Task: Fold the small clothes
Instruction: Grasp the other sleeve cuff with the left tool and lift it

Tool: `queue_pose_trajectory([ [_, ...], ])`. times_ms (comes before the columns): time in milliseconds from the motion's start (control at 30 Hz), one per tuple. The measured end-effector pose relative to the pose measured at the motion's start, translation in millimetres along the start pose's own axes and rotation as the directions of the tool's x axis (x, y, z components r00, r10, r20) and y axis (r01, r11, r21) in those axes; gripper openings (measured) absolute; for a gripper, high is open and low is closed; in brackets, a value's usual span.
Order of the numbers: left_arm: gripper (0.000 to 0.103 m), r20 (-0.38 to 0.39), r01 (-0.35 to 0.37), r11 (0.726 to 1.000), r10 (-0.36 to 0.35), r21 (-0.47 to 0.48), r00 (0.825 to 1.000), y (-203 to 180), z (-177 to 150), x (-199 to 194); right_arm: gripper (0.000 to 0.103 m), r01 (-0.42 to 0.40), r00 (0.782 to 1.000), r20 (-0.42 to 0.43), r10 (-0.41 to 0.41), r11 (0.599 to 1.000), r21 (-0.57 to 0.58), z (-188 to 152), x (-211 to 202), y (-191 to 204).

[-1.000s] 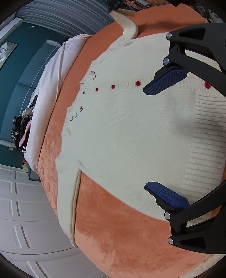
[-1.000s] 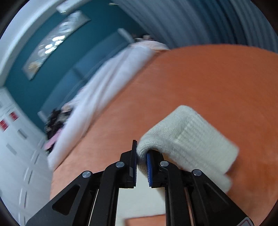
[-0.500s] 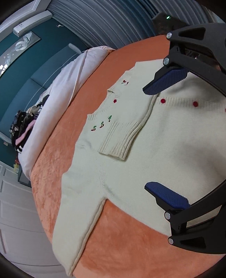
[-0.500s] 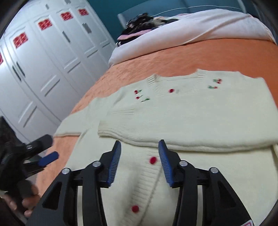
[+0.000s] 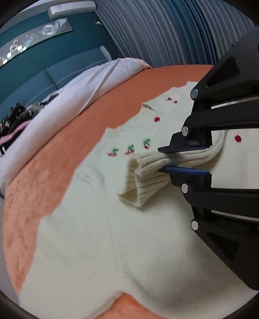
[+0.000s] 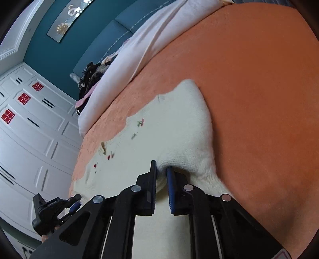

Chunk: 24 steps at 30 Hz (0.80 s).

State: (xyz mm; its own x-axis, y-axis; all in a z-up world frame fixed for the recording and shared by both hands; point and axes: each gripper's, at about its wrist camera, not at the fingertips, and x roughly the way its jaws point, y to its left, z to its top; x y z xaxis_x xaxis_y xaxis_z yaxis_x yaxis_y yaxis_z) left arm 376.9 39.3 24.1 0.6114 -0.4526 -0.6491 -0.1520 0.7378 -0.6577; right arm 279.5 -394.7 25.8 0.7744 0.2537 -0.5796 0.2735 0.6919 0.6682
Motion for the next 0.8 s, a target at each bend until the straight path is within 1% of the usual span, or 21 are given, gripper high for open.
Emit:
queue_pose_trajectory([
  [67,0.012,0.074,0.035,0.997,-0.04,0.075,0.996,-18,8,-18,0.011,-0.058,0.995,0.08,0.061,0.998,-0.04,7,-28,16],
  [100,0.012,0.102,0.046,0.993,-0.057,0.105,0.993,-22,10,-25,0.011,-0.064,0.99,0.118,0.073,0.995,-0.078,9,-37,24],
  [133,0.012,0.113,0.037,0.992,-0.051,0.121,0.992,-22,11,-25,0.01,-0.037,0.989,0.141,0.053,0.993,-0.113,7,-38,27],
  [167,0.012,0.1,0.007,0.992,-0.019,0.124,0.995,-17,10,-18,0.01,0.006,0.992,0.124,0.009,0.992,-0.123,4,-32,21],
  [200,0.012,0.06,-0.027,0.992,0.02,0.122,0.998,-9,7,-4,0.01,0.054,0.996,0.074,-0.046,0.992,-0.113,1,-16,7],
  [233,0.012,0.018,-0.075,0.99,0.074,0.121,0.997,1,2,12,0.009,0.112,0.994,0.009,-0.112,0.99,-0.086,-6,3,-11],
  [267,0.012,-0.018,-0.128,0.985,0.131,0.117,0.991,13,-6,25,0.007,0.135,0.989,-0.051,-0.138,0.99,-0.051,-14,18,-27],
  [300,0.013,-0.026,-0.124,0.986,0.128,0.108,0.991,26,-14,29,0.007,0.098,0.995,-0.023,-0.098,0.995,-0.026,-14,14,-30],
  [333,0.014,0.002,-0.095,0.99,0.095,0.104,0.995,34,-19,24,0.008,0.096,0.995,-0.015,-0.097,0.995,-0.026,-11,9,-27],
  [433,0.015,0.023,-0.06,0.995,0.058,0.084,0.998,43,-25,17,0.01,0.133,0.991,0.01,-0.133,0.989,-0.067,-10,-6,-7],
  [467,0.015,0.029,-0.06,0.994,0.057,0.094,0.998,43,-27,17,0.012,0.165,0.985,0.061,-0.16,0.982,-0.088,-12,-17,2],
  [533,0.015,0.048,-0.068,0.99,0.062,0.123,0.997,42,-30,17,0.012,0.171,0.977,0.153,-0.151,0.977,-0.129,-13,-38,16],
  [567,0.015,0.058,-0.071,0.989,0.064,0.131,0.996,41,-32,17,0.014,0.17,0.974,0.174,-0.144,0.974,-0.149,-10,-43,24],
  [600,0.016,0.066,-0.071,0.988,0.063,0.134,0.996,41,-33,16,0.014,0.165,0.975,0.176,-0.135,0.972,-0.167,-6,-44,29],
  [633,0.016,0.07,-0.067,0.989,0.059,0.132,0.996,40,-31,17,0.014,0.17,0.976,0.166,-0.138,0.966,-0.193,0,-35,34],
  [667,0.016,0.072,-0.06,0.99,0.051,0.126,0.996,42,-31,16,0.014,0.194,0.976,0.144,-0.165,0.958,-0.213,4,-19,38],
  [700,0.016,0.072,-0.052,0.991,0.044,0.121,0.996,43,-31,17,0.014,0.228,0.972,0.106,-0.209,0.948,-0.224,3,-3,31],
  [733,0.016,0.07,-0.044,0.992,0.036,0.115,0.997,43,-30,17,0.01,0.274,0.961,0.041,-0.272,0.935,-0.225,0,19,17],
  [767,0.016,0.066,-0.038,0.993,0.031,0.111,0.997,44,-29,17,0.001,0.302,0.95,-0.009,-0.311,0.927,-0.223,-6,33,2],
  [800,0.017,0.057,-0.032,0.994,0.026,0.106,0.998,45,-28,15,0.001,0.283,0.957,0.007,-0.288,0.933,-0.221,-11,33,-3],
])
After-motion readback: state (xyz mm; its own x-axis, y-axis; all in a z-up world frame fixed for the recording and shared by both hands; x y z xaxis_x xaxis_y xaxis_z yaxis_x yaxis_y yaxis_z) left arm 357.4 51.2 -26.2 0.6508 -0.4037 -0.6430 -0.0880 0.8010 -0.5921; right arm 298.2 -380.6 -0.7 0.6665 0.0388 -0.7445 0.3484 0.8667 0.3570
